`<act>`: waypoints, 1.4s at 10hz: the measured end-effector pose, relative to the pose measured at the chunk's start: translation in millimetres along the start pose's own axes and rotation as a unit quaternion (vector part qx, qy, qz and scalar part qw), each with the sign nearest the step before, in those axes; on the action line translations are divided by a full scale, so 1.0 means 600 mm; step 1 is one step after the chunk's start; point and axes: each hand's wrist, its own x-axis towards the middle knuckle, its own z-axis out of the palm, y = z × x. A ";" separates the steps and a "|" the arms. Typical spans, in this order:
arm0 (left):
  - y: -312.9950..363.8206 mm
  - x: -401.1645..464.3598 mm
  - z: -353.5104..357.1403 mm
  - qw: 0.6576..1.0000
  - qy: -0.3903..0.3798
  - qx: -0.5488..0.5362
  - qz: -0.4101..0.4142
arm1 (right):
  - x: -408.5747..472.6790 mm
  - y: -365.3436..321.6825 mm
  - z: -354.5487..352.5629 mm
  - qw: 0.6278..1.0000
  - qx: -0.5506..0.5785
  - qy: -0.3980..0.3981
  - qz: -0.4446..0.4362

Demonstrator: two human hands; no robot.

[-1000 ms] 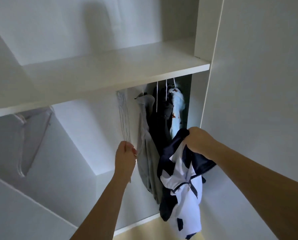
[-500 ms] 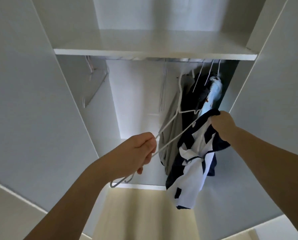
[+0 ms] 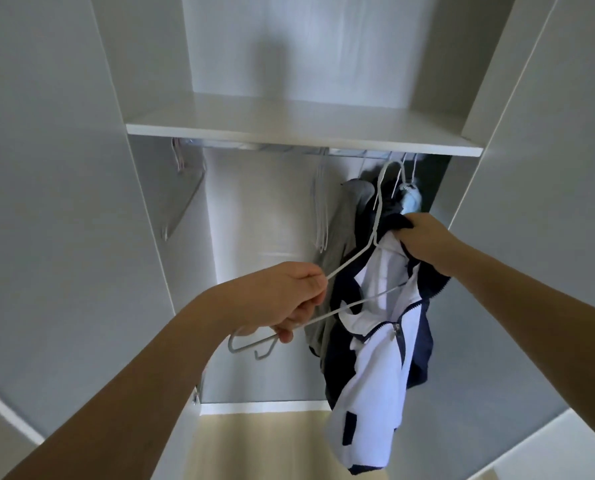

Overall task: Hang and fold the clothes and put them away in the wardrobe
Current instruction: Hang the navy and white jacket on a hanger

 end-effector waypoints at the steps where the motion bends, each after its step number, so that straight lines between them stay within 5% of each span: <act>1: -0.019 0.026 -0.002 1.000 0.012 -0.017 0.006 | -0.027 -0.029 0.004 0.996 0.078 -0.022 0.026; 2: -0.036 0.050 0.005 0.999 0.012 -0.025 0.033 | -0.053 -0.041 -0.003 0.981 0.180 -0.034 0.060; 4: -0.059 0.054 -0.018 0.995 0.002 -0.010 0.102 | -0.080 -0.061 -0.016 0.998 0.056 -0.022 -0.001; 6: -0.047 0.060 -0.046 0.992 -0.038 0.028 0.116 | -0.097 -0.075 -0.023 0.998 0.032 -0.039 0.027; 7: -0.083 0.079 -0.049 0.941 0.133 0.306 0.053 | -0.087 -0.059 -0.021 0.997 0.030 -0.047 0.061; 8: -0.142 0.088 -0.030 0.845 0.417 0.328 0.066 | -0.075 -0.061 -0.020 0.997 0.017 -0.035 0.073; 9: -0.142 0.096 0.009 0.894 0.435 -0.110 -0.016 | -0.064 -0.061 -0.025 0.992 0.028 -0.004 0.119; 10: -0.139 0.102 0.047 0.920 0.192 -0.275 -0.202 | -0.061 -0.060 -0.030 0.990 0.034 0.007 0.137; 11: -0.156 0.119 0.086 0.959 0.067 -0.187 -0.203 | -0.067 -0.049 -0.038 0.986 0.053 0.017 0.160; 12: -0.150 0.135 0.102 0.954 0.082 -0.208 -0.199 | -0.077 -0.036 -0.042 0.978 0.108 0.049 0.172; 14: -0.127 0.146 0.050 0.860 0.209 -0.431 -0.177 | -0.111 0.013 -0.051 0.982 0.068 0.057 0.165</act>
